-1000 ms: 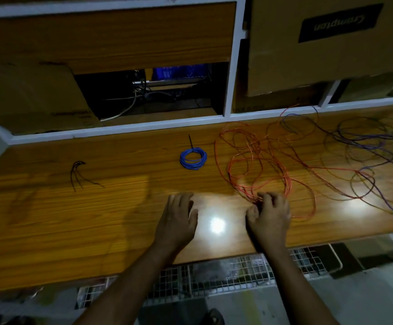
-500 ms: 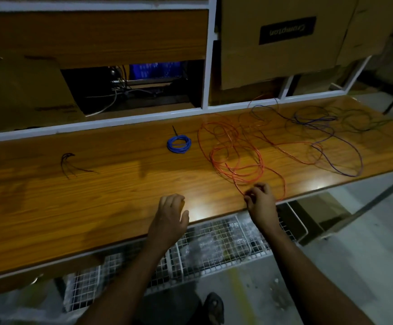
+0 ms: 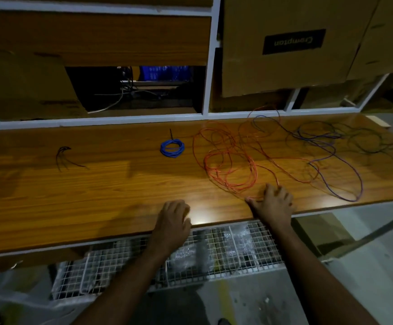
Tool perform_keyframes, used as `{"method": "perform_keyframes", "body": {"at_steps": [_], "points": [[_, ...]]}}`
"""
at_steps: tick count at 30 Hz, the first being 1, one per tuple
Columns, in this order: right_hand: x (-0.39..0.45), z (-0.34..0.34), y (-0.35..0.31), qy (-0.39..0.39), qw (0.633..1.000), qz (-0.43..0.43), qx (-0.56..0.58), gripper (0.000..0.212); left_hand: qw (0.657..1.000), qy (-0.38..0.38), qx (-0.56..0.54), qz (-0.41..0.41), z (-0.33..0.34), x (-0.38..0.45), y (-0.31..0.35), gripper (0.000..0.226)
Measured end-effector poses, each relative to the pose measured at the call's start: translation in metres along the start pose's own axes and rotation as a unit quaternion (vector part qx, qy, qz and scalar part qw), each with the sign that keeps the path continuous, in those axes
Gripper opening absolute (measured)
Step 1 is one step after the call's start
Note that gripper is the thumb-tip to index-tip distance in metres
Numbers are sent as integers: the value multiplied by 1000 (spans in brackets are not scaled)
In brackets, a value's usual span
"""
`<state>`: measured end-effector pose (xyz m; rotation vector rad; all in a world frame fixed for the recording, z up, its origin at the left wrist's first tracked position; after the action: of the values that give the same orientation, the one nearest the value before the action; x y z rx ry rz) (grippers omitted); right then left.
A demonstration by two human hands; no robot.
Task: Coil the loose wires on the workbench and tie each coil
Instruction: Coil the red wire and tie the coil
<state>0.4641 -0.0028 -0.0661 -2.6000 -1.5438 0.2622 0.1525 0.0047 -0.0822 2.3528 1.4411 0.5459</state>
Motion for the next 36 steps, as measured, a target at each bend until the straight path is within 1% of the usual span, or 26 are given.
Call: {"method": "perform_keyframes", "body": {"at_steps": [2, 3, 4, 6, 8, 12, 14, 17, 20, 21, 22, 24, 26, 27, 28, 30, 32, 34, 36], "points": [[14, 3, 4, -15, 997, -56, -44, 67, 999, -30, 7, 41, 18, 13, 28, 28], [20, 2, 2, -19, 994, -97, -40, 59, 998, -39, 9, 55, 25, 21, 42, 29], [26, 0, -2, -24, 991, -134, -16, 48, 997, -45, 13, 69, 32, 30, 55, 30], [35, -8, -10, -31, 983, -172, 51, 28, 995, -52, 24, 88, 40, 49, 78, 35], [46, -19, -18, -24, 974, -189, 123, 20, 994, -53, 36, 85, 46, 69, 91, 41], [65, -49, -29, 16, 954, -210, 214, 30, 994, -21, 100, 26, 53, 101, 101, 57], [74, -57, -30, 13, 948, -202, 245, 35, 992, -22, 121, -4, 56, 111, 99, 56], [80, -60, -32, -10, 942, -197, 271, 36, 995, -7, 94, -15, 54, 115, 98, 41], [80, -51, -32, -58, 949, -195, 240, 17, 994, 30, 100, -5, 50, 107, 97, 11], [80, -46, -31, -75, 951, -194, 230, 22, 994, 38, 101, -6, 48, 101, 95, 6], [81, -40, -32, -89, 950, -197, 224, 32, 994, 48, 100, -3, 47, 97, 91, 6], [78, -35, -36, -113, 948, -208, 213, 49, 996, 57, 72, 17, 40, 88, 84, 4], [70, -34, -41, -116, 947, -226, 196, 58, 998, 40, 25, 35, 28, 78, 81, 12], [64, -34, -45, -107, 947, -245, 179, 61, 998, 31, -23, 40, 20, 72, 81, 13], [55, -36, -51, -91, 946, -269, 159, 60, 994, 18, -102, 29, 11, 67, 81, 12], [32, -44, -66, -63, 938, -317, 123, 53, 959, 1, -281, -26, -8, 61, 80, 11], [8, -55, -81, -35, 930, -345, 119, 41, 911, 12, -404, -74, -28, 59, 76, 17], [-16, -68, -92, 5, 915, -365, 170, 33, 850, 22, -516, -108, -46, 56, 70, 20], [-34, -77, -101, 18, 893, -386, 230, 33, 791, 32, -597, -135, -64, 50, 64, 19]]}}
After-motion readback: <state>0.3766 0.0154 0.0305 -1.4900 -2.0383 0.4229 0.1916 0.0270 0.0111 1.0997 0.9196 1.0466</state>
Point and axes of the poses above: each hand's wrist, its own x-axis towards the middle knuckle, its own z-axis out of the palm, y = z × x, the point moved 4 cm from there along x, towards the middle knuckle, and after that the axes turned 9 degrees about -y, right-handed, at the moved point
